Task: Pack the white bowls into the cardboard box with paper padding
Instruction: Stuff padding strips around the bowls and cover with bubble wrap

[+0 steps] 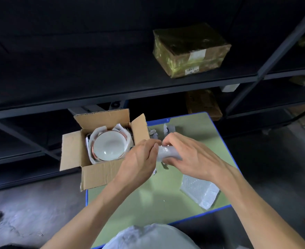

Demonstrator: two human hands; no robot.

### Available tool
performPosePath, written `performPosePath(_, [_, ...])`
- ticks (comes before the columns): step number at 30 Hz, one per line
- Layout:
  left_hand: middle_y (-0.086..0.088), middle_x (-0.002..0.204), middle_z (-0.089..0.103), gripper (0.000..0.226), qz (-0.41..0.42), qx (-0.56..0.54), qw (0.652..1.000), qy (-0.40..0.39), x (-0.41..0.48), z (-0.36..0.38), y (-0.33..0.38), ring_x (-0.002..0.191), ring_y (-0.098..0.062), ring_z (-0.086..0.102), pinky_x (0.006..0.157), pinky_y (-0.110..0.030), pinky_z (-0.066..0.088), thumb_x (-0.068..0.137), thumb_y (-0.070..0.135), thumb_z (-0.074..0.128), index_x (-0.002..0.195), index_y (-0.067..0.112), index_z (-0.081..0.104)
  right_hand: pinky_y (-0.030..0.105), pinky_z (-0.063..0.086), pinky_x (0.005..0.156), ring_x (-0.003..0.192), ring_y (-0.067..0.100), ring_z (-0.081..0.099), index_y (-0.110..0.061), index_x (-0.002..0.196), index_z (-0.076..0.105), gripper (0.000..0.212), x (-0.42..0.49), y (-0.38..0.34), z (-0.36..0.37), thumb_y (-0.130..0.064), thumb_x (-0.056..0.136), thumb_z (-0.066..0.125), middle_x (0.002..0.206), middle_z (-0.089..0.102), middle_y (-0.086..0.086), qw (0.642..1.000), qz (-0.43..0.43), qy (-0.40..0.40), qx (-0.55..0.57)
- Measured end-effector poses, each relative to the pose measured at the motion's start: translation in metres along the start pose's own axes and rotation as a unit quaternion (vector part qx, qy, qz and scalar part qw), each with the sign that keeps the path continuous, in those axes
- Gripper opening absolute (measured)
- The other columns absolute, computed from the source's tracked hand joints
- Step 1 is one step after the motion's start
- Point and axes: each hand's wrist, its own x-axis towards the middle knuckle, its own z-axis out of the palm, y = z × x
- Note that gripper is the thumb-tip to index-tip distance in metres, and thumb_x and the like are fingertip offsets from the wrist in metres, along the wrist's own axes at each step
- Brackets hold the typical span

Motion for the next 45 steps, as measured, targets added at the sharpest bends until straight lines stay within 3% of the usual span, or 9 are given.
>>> performPosePath(5, [0.009, 0.095, 0.051, 0.032, 0.038, 0.006, 0.999, -0.034, -0.01, -0.021, -0.014, 0.087, -0.005, 0.053, 0.071, -0.023, 0.041, 0.1, 0.056, 0.036, 0.117, 0.042, 0.06, 0.03, 0.042, 0.066, 0.079, 0.01, 0.052, -0.036, 0.091, 0.043, 0.016, 0.01, -0.008, 0.001, -0.047, 0.096, 0.054, 0.092, 0.051, -0.015, 1.0, 0.008, -0.022, 0.012])
performPosePath(10, [0.016, 0.101, 0.054, 0.024, 0.108, -0.047, 0.993, -0.016, -0.021, -0.036, -0.032, 0.091, -0.008, 0.055, 0.078, -0.019, 0.044, 0.1, 0.041, 0.052, 0.124, 0.037, 0.052, 0.033, 0.044, 0.064, 0.074, 0.007, 0.052, -0.032, 0.085, 0.043, 0.021, 0.02, -0.022, 0.007, -0.044, 0.098, 0.055, 0.078, 0.052, -0.013, 0.999, 0.022, -0.046, 0.017])
performPosePath(16, [0.015, 0.082, 0.061, 0.006, 0.029, -0.065, 0.997, 0.023, -0.027, -0.049, -0.053, 0.076, -0.006, 0.055, 0.063, -0.029, 0.046, 0.097, 0.05, 0.047, 0.097, 0.044, 0.048, 0.034, 0.05, 0.07, 0.082, 0.005, 0.058, -0.037, 0.102, 0.043, 0.033, 0.032, -0.044, 0.019, -0.045, 0.08, 0.067, 0.097, 0.057, -0.022, 0.997, 0.042, -0.037, 0.044])
performPosePath(22, [0.008, 0.06, 0.045, 0.016, 0.004, -0.066, 0.997, 0.045, -0.033, -0.066, -0.064, 0.057, -0.007, 0.044, 0.053, -0.025, 0.033, 0.099, 0.053, 0.044, 0.101, 0.039, 0.052, 0.038, 0.05, 0.079, 0.09, 0.003, 0.054, -0.039, 0.099, 0.049, 0.018, 0.047, -0.06, 0.034, -0.035, 0.089, 0.063, 0.1, 0.056, -0.021, 0.997, 0.021, -0.014, 0.067])
performPosePath(27, [0.024, 0.099, 0.058, 0.021, 0.053, -0.096, 0.994, 0.014, -0.044, -0.082, -0.073, 0.086, 0.003, 0.052, 0.069, -0.014, 0.037, 0.098, 0.042, 0.056, 0.117, 0.035, 0.053, 0.04, 0.05, 0.08, 0.092, 0.007, 0.055, -0.037, 0.105, 0.055, 0.012, 0.055, -0.073, 0.043, -0.045, 0.097, 0.052, 0.095, 0.062, -0.013, 0.996, 0.01, -0.03, 0.085])
performPosePath(33, [-0.001, 0.067, 0.046, 0.038, -0.037, -0.084, 0.993, 0.071, -0.047, -0.094, -0.092, 0.058, -0.008, 0.039, 0.055, -0.027, 0.033, 0.093, 0.058, 0.054, 0.092, 0.02, 0.054, 0.031, 0.05, 0.077, 0.096, 0.0, 0.056, -0.044, 0.108, 0.041, 0.034, 0.059, -0.092, 0.057, -0.059, 0.084, 0.06, 0.109, 0.055, -0.026, 0.99, 0.034, -0.044, 0.132])
performPosePath(36, [0.009, 0.06, 0.045, 0.039, -0.057, -0.077, 0.992, 0.083, -0.05, -0.1, -0.099, 0.055, -0.007, 0.04, 0.052, -0.028, 0.031, 0.091, 0.063, 0.052, 0.082, 0.025, 0.051, 0.033, 0.051, 0.078, 0.096, 0.0, 0.056, -0.041, 0.1, 0.048, 0.022, 0.067, -0.101, 0.063, -0.044, 0.086, 0.064, 0.105, 0.053, -0.026, 0.99, 0.026, -0.022, 0.135])
performPosePath(42, [0.029, 0.108, 0.058, 0.021, 0.022, -0.14, 0.988, 0.057, -0.058, -0.116, -0.112, 0.096, 0.0, 0.057, 0.076, -0.014, 0.045, 0.093, 0.041, 0.065, 0.112, 0.042, 0.055, 0.035, 0.051, 0.079, 0.089, 0.002, 0.057, -0.04, 0.104, 0.055, 0.014, 0.078, -0.111, 0.069, -0.049, 0.094, 0.058, 0.094, 0.061, -0.02, 0.993, 0.036, -0.043, 0.106])
performPosePath(45, [0.023, 0.104, 0.061, 0.022, 0.039, -0.125, 0.991, 0.032, -0.06, -0.122, -0.117, 0.09, 0.0, 0.056, 0.075, -0.013, 0.044, 0.093, 0.038, 0.066, 0.111, 0.044, 0.055, 0.037, 0.05, 0.072, 0.08, 0.008, 0.057, -0.039, 0.104, 0.045, 0.022, 0.079, -0.114, 0.07, -0.052, 0.093, 0.059, 0.088, 0.06, -0.014, 0.99, 0.045, -0.042, 0.129])
